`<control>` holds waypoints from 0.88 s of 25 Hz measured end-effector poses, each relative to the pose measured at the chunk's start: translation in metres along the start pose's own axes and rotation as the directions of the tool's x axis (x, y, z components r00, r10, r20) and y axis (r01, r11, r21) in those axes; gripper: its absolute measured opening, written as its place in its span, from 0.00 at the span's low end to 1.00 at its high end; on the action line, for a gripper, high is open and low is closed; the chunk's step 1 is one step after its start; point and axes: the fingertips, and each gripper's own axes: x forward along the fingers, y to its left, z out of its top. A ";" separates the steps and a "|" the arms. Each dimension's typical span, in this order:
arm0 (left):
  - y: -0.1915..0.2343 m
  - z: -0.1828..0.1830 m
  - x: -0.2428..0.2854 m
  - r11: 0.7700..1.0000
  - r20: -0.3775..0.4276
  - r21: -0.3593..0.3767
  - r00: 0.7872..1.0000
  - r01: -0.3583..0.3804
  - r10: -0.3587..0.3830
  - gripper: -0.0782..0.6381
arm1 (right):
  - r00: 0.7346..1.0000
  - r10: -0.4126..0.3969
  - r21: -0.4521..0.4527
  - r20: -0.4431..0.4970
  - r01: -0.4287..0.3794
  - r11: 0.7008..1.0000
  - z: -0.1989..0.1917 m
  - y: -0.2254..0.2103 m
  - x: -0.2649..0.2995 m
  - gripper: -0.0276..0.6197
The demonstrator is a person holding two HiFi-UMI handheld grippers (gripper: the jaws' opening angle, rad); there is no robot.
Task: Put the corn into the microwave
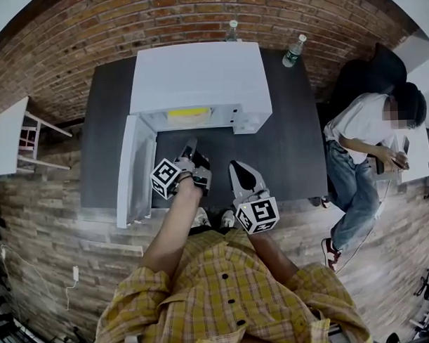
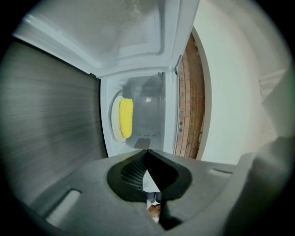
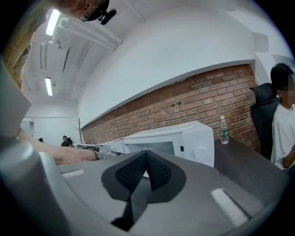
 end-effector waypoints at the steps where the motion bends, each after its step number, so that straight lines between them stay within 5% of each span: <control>1: -0.004 -0.002 -0.005 1.000 -0.016 0.026 1.000 0.010 -0.009 0.11 | 1.000 0.001 0.006 0.004 -0.001 1.000 0.002 0.002 -0.001 0.05; 7: -0.025 -0.023 -0.038 0.979 -0.098 0.198 0.995 0.053 -0.034 0.11 | 1.000 0.005 0.022 0.021 -0.005 1.000 0.011 0.007 -0.009 0.05; 13: -0.042 -0.036 -0.064 0.920 -0.129 0.386 0.991 0.069 -0.020 0.11 | 1.000 0.006 0.023 0.024 -0.006 1.000 0.013 0.011 -0.013 0.05; 17: -0.057 -0.044 -0.076 0.826 -0.151 0.554 0.988 0.103 -0.021 0.11 | 1.000 0.012 0.020 0.020 -0.013 1.000 0.015 0.013 -0.014 0.04; 22: -0.077 -0.050 -0.090 0.651 -0.159 0.746 0.987 0.141 -0.032 0.11 | 1.000 0.019 0.014 0.022 -0.020 1.000 0.016 0.013 -0.013 0.05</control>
